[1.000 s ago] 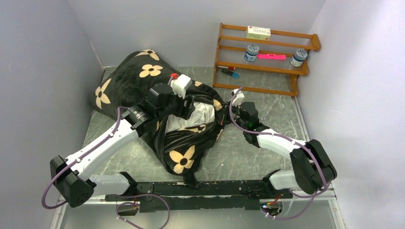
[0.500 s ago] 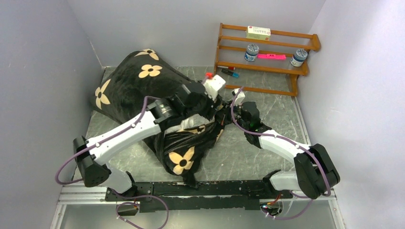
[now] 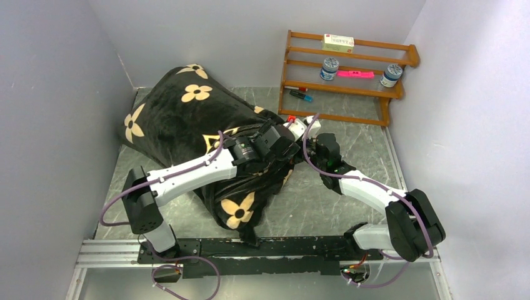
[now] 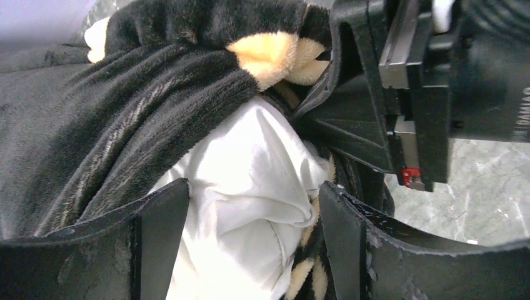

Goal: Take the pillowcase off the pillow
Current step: Remove the pillow from the pillowcase.

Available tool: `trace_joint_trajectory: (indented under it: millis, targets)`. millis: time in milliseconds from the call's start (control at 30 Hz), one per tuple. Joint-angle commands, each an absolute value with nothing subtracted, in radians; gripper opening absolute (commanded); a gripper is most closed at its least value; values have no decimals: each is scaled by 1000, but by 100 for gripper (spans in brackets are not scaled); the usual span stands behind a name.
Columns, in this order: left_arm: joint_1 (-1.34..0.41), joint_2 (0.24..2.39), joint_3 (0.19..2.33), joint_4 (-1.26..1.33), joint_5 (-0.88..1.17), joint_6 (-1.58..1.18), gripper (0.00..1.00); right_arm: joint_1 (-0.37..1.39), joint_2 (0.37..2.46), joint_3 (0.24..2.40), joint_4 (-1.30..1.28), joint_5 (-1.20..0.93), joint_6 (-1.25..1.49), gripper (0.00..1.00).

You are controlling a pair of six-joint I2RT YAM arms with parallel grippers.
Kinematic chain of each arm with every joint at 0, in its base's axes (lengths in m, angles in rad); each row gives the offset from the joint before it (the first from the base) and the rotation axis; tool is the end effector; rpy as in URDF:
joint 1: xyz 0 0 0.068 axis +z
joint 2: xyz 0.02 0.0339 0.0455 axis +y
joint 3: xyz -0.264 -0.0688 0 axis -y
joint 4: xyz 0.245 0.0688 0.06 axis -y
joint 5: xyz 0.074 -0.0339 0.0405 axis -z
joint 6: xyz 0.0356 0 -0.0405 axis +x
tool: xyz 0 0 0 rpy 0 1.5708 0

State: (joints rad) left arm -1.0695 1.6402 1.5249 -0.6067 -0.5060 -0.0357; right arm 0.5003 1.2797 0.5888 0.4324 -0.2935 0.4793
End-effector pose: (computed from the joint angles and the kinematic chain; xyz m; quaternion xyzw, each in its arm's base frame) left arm 0.1917 -0.3140 0.3388 0.3464 0.8179 -0.0151 0.4591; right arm 0.2370 0.1413 0.2289 -0.0974 0.7829 0.3862 0.4780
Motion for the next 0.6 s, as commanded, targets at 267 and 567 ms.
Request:
trace_joint_trajectory:
  millis: [267,567]
  targets:
    - [-1053,1711,1533,-616,-606,-50,86,530,1241,608,463,-361,480,3]
    - [-1025,1756,1506,-611,-588,-76,78,529,1236,609,463,-365,482,3]
